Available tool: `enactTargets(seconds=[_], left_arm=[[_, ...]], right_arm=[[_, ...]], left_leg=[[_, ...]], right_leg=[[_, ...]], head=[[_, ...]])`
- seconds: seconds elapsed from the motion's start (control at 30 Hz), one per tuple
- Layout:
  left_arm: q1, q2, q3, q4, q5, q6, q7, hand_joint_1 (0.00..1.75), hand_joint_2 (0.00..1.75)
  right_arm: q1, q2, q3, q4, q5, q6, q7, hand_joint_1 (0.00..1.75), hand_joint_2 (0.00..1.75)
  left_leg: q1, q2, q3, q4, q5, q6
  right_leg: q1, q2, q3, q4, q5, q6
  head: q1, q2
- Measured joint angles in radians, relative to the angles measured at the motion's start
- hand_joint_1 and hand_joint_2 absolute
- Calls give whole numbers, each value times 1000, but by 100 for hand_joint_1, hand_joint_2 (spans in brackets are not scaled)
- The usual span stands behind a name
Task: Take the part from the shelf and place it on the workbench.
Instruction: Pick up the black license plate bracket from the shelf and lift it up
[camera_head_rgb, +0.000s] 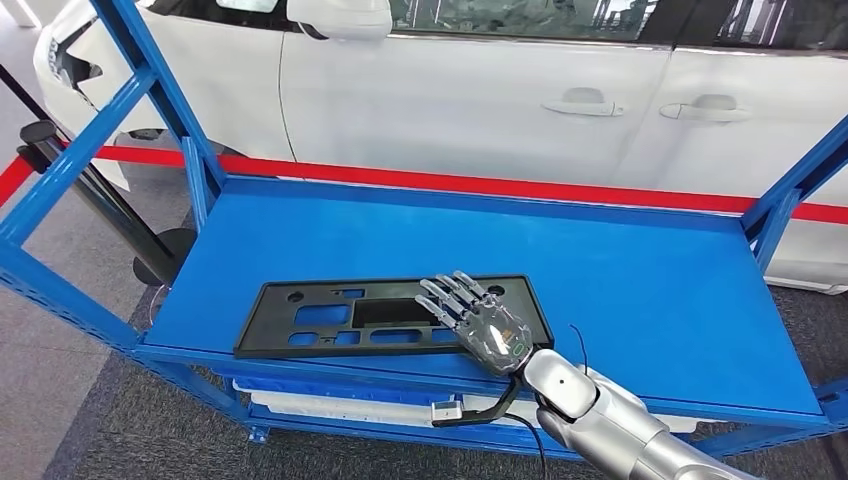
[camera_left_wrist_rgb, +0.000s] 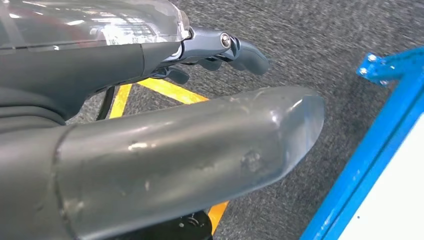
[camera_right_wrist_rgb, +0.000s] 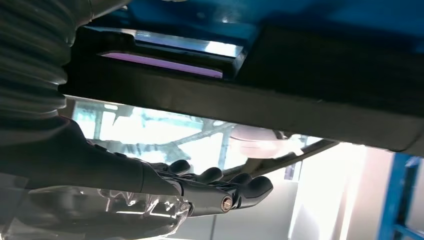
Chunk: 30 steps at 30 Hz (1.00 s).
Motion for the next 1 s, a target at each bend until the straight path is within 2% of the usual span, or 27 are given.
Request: enactTargets(seconds=[0.03,0.07,0.13,0.2,0.23,0.3,0.33,0.37,0.4,0.43,0.5,0.53,0.57,0.67,0.7,0.73,0.77,0.83,0.87,0.9,0.93,1.0], left_arm=[[0,-1,0,0,-4,0,1,0,0],[-1,-1,0,0,-6,0,2,0,0],[-1,-1,0,0,-10,0,2,0,0],[-2,-1,0,0,-12,0,2,0,0],[-2,-1,0,0,-14,0,2,0,0],[-3,-1,0,0,-19,0,3,0,0],[-2,-1,0,0,-21,0,4,0,0],[-1,-1,-1,0,-23,0,5,0,0],[0,-1,-1,0,-24,-1,5,0,0],[0,-1,-1,0,-24,-1,6,0,0],[0,-1,-1,0,-25,-1,6,0,0],[0,-2,-1,0,-25,-1,5,0,0],[-1,-2,-1,0,-25,-2,5,0,0],[-1,-4,-1,0,-28,-3,4,0,0],[-2,-5,-1,0,-30,-3,3,0,0],[-4,-7,-1,0,-31,-3,3,0,0],[-5,-8,-1,0,-33,-3,3,0,0],[-6,-9,-1,0,-36,-2,3,0,0],[-5,-10,-1,0,-37,-1,3,0,0],[-5,-10,-1,0,-39,0,4,0,0],[-5,-11,-1,0,-40,0,4,0,0],[-5,-13,-1,0,-41,0,4,0,0]], right_arm=[[-9,7,13,11,-10,0,11,0,175],[-17,14,24,20,-18,0,19,0,175],[-28,27,42,38,-29,0,31,0,175],[-37,33,58,55,-38,1,40,0,175],[-43,34,67,65,-42,1,45,0,175],[-52,34,86,89,-48,3,54,0,175],[-56,34,95,101,-50,3,58,0,175],[-58,34,103,111,-51,3,61,0,175],[-60,34,110,120,-52,2,63,0,175],[-62,34,116,127,-53,1,63,0,175],[-66,34,125,137,-58,0,64,0,175],[-68,34,129,139,-62,0,64,0,175],[-69,34,133,142,-66,0,64,0,175],[-70,34,150,147,-81,2,68,0,175],[-69,34,158,149,-87,3,71,0,175],[-68,35,166,149,-94,3,73,0,175],[-67,36,174,150,-101,3,77,0,175],[-66,41,188,152,-117,4,84,0,175],[-66,45,195,153,-125,4,87,0,175],[-66,49,201,154,-132,5,89,0,175],[-66,53,207,155,-139,6,91,0,175],[-68,63,217,157,-150,9,95,0,175]], left_leg=[[-2,1,0,2,-3,-5],[-4,2,-2,2,-4,-11],[-4,5,-3,1,-6,-22],[-2,9,-10,29,-28,-35],[-2,12,-27,70,-55,-41],[-1,20,-86,197,-124,-51],[-1,22,-114,253,-146,-54],[-1,23,-128,283,-152,-56],[-1,23,-123,273,-137,-56],[-1,23,-98,226,-108,-55],[-1,15,-25,87,-48,-48],[-2,12,1,35,-30,-41],[-3,8,15,8,-23,-34],[-1,11,22,-6,-16,-11],[1,12,24,-9,-11,-3],[4,13,26,-13,-6,4],[4,14,26,-14,-3,8],[3,16,24,-14,-1,11],[2,17,24,-14,-1,11],[2,17,25,-14,-1,10],[1,17,28,-14,-2,10],[-2,18,34,-13,-5,6]], right_leg=[[3,-5,17,-42,12,-4],[6,-9,25,-61,10,-6],[8,-5,28,-71,6,-13],[4,-8,32,-79,8,-23],[2,-11,34,-82,10,-28],[4,-16,35,-82,9,-35],[4,-18,36,-82,8,-35],[5,-19,37,-82,8,-36],[5,-18,39,-82,7,-36],[4,-18,42,-82,7,-35],[6,-15,49,-80,3,-29],[8,-11,53,-80,1,-25],[10,-8,57,-81,-1,-19],[12,-4,64,-84,-6,-4],[11,-2,59,-69,-18,0],[10,1,45,-35,-41,2],[8,5,22,21,-75,4],[5,13,-38,155,-137,7],[4,14,-57,197,-146,7],[3,15,-61,205,-136,7],[4,14,-45,170,-107,4],[8,4,20,30,-37,-8]], head=[[0,0],[0,0],[0,0],[0,0],[0,0],[0,0],[0,0],[0,0],[0,0],[0,0],[0,0],[0,0],[0,0],[0,0],[0,0],[0,0],[0,0],[0,0],[0,0],[0,0],[0,0],[0,0]])
